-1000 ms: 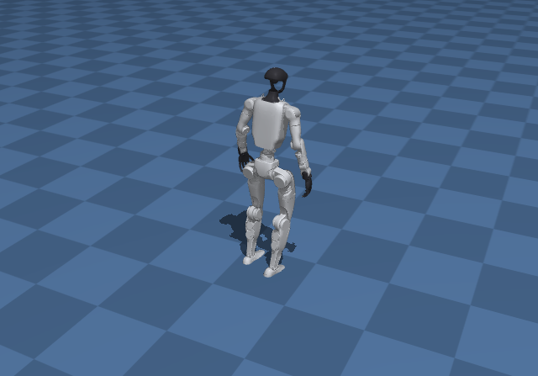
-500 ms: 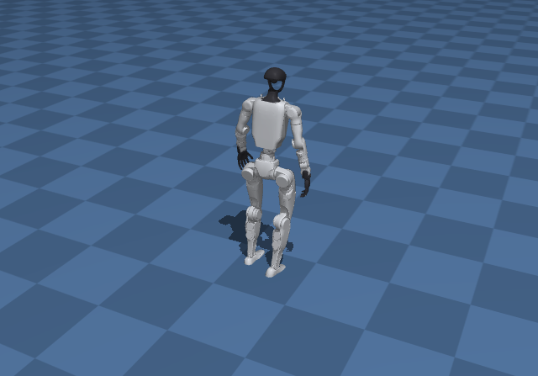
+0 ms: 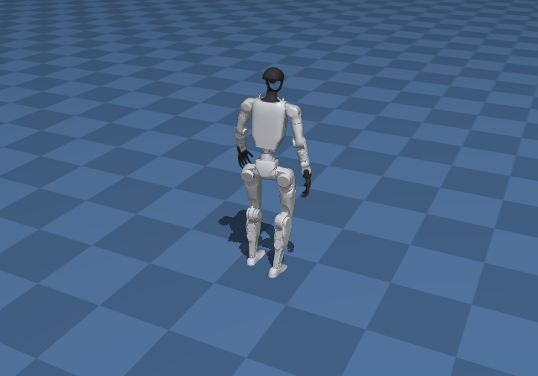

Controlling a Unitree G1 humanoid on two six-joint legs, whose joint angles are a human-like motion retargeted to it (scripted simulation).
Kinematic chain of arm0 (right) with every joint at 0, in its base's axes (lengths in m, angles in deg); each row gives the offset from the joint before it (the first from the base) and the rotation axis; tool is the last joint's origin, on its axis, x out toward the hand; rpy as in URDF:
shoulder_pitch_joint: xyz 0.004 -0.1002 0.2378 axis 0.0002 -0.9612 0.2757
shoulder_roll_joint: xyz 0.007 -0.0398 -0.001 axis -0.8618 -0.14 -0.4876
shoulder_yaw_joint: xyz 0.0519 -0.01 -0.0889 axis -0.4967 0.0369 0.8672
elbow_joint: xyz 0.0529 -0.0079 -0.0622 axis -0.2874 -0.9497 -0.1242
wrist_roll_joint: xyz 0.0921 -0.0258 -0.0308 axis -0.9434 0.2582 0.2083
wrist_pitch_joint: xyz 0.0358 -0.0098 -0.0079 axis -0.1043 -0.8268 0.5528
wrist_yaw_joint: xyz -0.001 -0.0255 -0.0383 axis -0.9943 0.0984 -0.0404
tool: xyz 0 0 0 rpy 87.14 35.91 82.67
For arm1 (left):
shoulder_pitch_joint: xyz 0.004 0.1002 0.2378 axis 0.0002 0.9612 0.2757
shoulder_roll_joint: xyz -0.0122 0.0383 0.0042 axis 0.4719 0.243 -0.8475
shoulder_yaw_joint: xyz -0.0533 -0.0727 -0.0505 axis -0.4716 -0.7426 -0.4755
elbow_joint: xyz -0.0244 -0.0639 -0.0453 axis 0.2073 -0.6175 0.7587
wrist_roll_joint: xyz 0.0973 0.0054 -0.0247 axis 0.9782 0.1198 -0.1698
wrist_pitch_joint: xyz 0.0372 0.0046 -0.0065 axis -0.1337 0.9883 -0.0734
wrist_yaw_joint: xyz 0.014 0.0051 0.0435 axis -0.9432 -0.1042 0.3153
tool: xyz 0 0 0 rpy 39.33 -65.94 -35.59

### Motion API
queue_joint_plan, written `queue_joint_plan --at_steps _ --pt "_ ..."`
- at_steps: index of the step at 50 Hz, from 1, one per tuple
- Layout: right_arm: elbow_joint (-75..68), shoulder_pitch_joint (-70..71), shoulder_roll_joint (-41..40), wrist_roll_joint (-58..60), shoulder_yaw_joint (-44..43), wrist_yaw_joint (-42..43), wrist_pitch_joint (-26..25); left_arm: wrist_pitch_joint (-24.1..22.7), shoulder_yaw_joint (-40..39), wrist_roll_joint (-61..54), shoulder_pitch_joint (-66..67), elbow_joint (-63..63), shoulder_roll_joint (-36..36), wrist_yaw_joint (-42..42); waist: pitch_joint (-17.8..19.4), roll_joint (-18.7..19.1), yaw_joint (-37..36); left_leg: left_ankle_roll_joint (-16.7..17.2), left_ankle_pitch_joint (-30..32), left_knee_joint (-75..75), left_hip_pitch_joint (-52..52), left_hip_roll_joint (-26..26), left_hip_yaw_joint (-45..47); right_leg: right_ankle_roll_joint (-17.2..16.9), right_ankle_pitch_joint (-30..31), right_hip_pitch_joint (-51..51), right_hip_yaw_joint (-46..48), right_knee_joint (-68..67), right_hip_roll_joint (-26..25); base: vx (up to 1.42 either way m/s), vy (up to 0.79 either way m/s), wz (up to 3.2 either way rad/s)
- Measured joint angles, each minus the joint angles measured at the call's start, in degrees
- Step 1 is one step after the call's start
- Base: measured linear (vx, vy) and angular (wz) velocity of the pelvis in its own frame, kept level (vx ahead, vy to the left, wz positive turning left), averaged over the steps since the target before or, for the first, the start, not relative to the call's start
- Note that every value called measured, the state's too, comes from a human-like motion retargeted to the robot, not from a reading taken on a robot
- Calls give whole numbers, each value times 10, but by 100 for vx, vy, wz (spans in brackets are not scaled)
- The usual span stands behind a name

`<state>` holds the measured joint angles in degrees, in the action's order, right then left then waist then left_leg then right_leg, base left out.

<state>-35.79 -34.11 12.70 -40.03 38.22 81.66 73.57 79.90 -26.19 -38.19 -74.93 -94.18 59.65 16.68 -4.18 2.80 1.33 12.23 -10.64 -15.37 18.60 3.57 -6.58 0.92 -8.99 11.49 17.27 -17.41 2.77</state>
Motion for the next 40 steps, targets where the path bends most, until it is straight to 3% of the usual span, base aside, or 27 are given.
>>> queue_joint_plan --at_steps 31,37,40 --pt "-14 17 17 35 -20 15 -9 7 9 22 -10 38 -57 17 -30 -3 9 14 21 15 27 39 -30 25 3 72 15 -142 47 0 5 31" --pt "-14 22 21 45 -22 14 -7 9 13 35 -8 41 -74 24 -27 -15 24 7 34 31 15 71 -53 -11 54 127 -56 -247 67 1 9 69" --pt "-14 22 21 48 -23 14 -5 10 15 41 -5 41 -84 29 -29 -22 34 5 42 40 10 89 -70 -24 -8 162 -102 -292 52 3 6 86"
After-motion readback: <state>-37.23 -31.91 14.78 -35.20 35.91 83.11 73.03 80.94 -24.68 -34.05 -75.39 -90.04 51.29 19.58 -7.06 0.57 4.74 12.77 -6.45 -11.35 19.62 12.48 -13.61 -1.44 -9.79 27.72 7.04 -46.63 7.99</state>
